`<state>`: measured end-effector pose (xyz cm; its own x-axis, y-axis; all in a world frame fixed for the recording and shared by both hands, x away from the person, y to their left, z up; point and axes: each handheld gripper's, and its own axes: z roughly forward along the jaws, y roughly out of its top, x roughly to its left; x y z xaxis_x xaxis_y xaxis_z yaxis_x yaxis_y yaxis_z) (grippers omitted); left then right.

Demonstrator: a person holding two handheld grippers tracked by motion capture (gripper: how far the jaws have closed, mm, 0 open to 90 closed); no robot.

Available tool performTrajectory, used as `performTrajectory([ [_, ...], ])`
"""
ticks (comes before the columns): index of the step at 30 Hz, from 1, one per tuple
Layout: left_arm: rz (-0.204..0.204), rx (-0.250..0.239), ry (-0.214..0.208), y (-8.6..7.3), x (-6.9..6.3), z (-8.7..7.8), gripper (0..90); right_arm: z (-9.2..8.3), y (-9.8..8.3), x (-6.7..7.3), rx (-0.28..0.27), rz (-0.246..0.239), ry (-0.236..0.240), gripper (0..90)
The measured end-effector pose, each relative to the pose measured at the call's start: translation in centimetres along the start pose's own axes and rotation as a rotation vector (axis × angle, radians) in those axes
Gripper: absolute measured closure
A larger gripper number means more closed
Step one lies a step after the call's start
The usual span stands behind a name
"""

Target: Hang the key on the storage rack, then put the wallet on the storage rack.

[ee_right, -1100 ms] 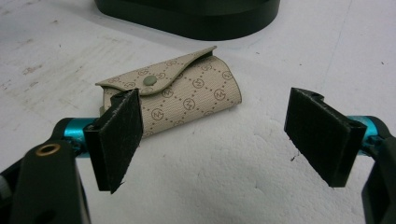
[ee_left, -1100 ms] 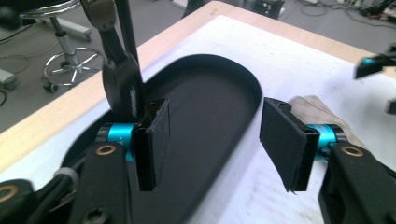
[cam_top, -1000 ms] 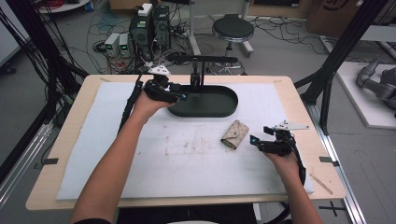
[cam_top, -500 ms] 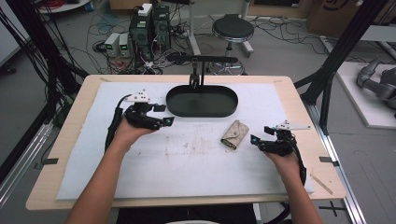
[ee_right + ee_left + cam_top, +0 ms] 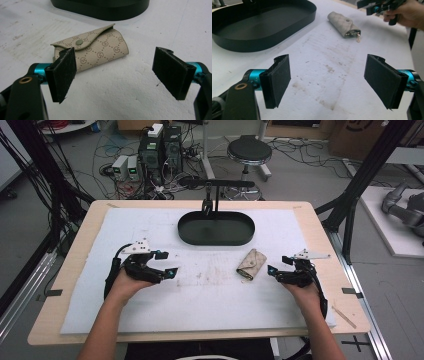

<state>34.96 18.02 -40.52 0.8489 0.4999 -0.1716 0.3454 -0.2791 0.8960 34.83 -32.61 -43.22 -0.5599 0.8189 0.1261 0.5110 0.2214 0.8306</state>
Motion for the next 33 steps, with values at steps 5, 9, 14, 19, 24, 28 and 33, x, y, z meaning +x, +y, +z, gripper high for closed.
performTrajectory([
  [5, 0.02, -0.016, 0.018, -0.5, -0.2, -0.3, 18.9, 0.2, 0.0, 0.0, 0.007, -0.006, -0.004, 20.0],
  [9, 0.016, -0.014, 0.034, -0.9, 0.0, -0.3, 17.6, 0.4, 0.0, 0.0, 0.015, -0.003, -0.008, 20.0],
  [14, 0.011, -0.011, 0.049, -1.2, 0.2, -0.3, 17.0, 0.3, -0.1, -0.3, 0.012, 0.003, -0.017, 19.9],
  [19, 0.005, -0.019, 0.059, -1.1, 0.3, -0.4, 16.9, 0.2, -0.1, -0.3, 0.01, -0.001, -0.018, 19.9],
  [24, -0.002, -0.019, 0.064, -1.1, 0.3, -0.3, 16.9, 0.2, -0.1, -0.2, 0.009, -0.001, -0.013, 19.9],
  [28, -0.006, -0.015, 0.059, -1.2, 0.2, 0.0, 16.9, 0.1, -0.1, -0.3, 0.006, 0.003, -0.018, 19.9],
  [33, -0.008, -0.008, 0.07, -1.2, -0.1, 0.3, 16.9, 0.0, -0.1, -0.2, 0.007, -0.007, -0.023, 19.9],
])
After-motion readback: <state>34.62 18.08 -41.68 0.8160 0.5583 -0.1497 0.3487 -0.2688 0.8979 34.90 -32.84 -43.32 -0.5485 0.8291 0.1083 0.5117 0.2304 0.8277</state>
